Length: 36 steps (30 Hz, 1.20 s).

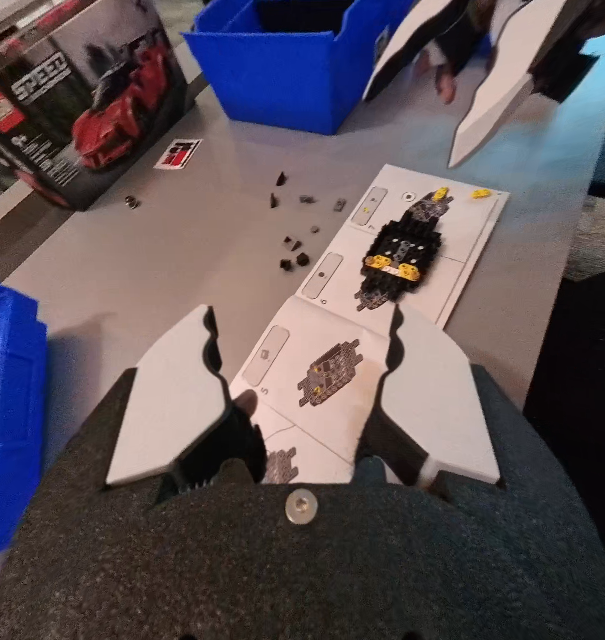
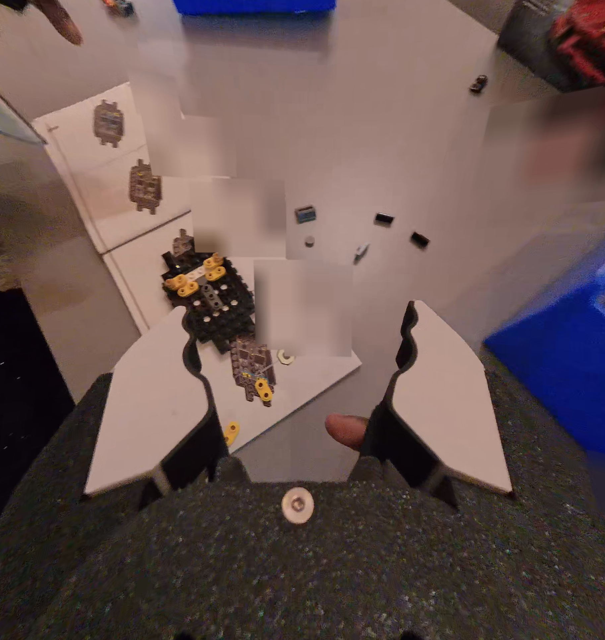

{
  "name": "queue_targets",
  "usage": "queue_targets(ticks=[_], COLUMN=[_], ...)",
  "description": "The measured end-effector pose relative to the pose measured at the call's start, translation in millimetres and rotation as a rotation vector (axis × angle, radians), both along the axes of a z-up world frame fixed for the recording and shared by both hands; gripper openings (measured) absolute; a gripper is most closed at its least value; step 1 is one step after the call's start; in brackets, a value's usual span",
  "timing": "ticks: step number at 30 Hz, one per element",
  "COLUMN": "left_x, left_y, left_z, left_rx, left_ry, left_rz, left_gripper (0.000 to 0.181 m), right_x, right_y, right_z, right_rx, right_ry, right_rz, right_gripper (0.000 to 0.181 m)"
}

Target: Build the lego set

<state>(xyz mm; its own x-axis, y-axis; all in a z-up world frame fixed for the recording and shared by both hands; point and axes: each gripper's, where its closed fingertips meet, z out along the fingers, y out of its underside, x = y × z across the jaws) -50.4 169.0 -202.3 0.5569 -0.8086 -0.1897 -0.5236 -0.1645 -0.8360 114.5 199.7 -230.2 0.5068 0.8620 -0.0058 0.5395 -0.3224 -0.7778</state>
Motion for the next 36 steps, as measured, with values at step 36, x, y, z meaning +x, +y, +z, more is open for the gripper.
queue_targets(ticks=[36], left_x=[19.9], left_y=[-12.5], left_z=[-57.7], left_rx=[-0.163], left_ry=[0.135], left_rz=[-0.204], left_gripper=[0.057], right_x=[-20.6], right_y=[-33.8], right_z=[-52.6], right_rx=[-0.07], right_ry=[-0.079], right_rz=[0.475], right_gripper=[0.058])
